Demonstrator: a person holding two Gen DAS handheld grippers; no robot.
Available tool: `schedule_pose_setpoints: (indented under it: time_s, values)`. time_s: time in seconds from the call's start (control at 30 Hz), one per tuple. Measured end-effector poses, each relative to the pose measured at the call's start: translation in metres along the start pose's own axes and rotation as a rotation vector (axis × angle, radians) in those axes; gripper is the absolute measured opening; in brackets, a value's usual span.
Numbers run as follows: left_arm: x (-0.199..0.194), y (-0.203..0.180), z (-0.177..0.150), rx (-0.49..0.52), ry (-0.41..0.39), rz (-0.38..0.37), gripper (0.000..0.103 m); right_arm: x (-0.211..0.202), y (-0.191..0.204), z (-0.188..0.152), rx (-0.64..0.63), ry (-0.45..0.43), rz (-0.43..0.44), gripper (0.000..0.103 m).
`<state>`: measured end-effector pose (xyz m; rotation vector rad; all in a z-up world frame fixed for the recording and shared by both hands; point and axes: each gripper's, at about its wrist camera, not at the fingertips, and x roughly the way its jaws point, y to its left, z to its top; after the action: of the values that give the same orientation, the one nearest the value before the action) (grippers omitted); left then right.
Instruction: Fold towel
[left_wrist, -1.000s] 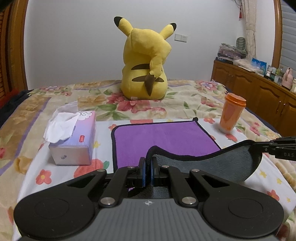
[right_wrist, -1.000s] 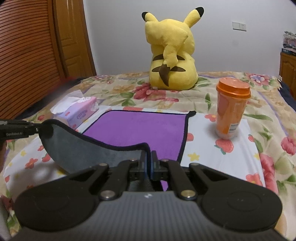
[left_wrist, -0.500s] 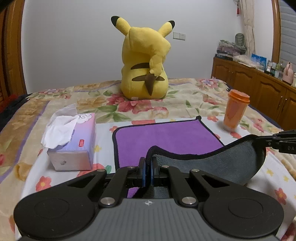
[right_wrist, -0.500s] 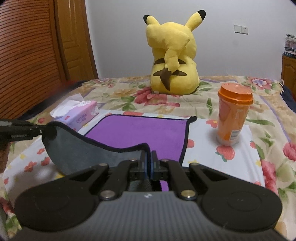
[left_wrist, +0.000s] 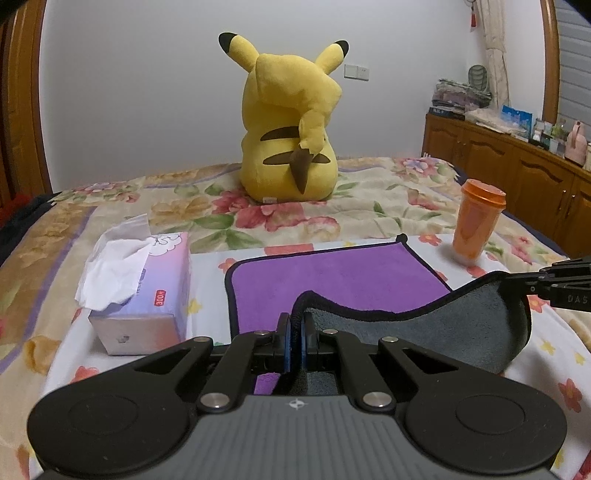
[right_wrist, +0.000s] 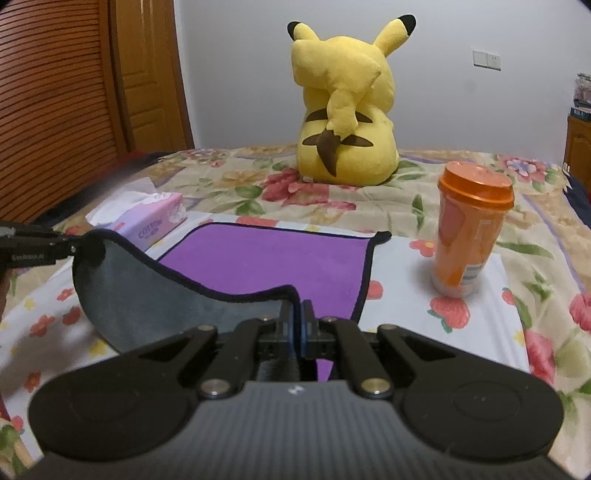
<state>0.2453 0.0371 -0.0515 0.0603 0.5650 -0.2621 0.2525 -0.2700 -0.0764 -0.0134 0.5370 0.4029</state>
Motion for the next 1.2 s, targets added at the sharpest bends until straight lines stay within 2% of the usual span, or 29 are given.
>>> schedule_pose_setpoints:
  time_s: [0.33,0.6,1.03,1.2]
  values:
    - [0.003,0.004,0.01,-0.024,-0.021,0.002,0.008,-0.001,-0.001,0.01,-0.013,-0.019,-0.011,0.004]
    - [0.011,0.006,0.028,-0.001,-0.041,0.019,0.008,-0.001,-0.002,0.027,-0.032,-0.048,-0.017,0.004]
    - [0.035,0.01,0.06,0.008,-0.068,0.036,0.008,0.028,-0.006,0.059,-0.169,-0.041,-0.053,0.004]
    - [0.05,0.015,0.071,-0.007,-0.073,0.043,0.008,0.041,-0.015,0.067,-0.164,-0.052,-0.072,0.004]
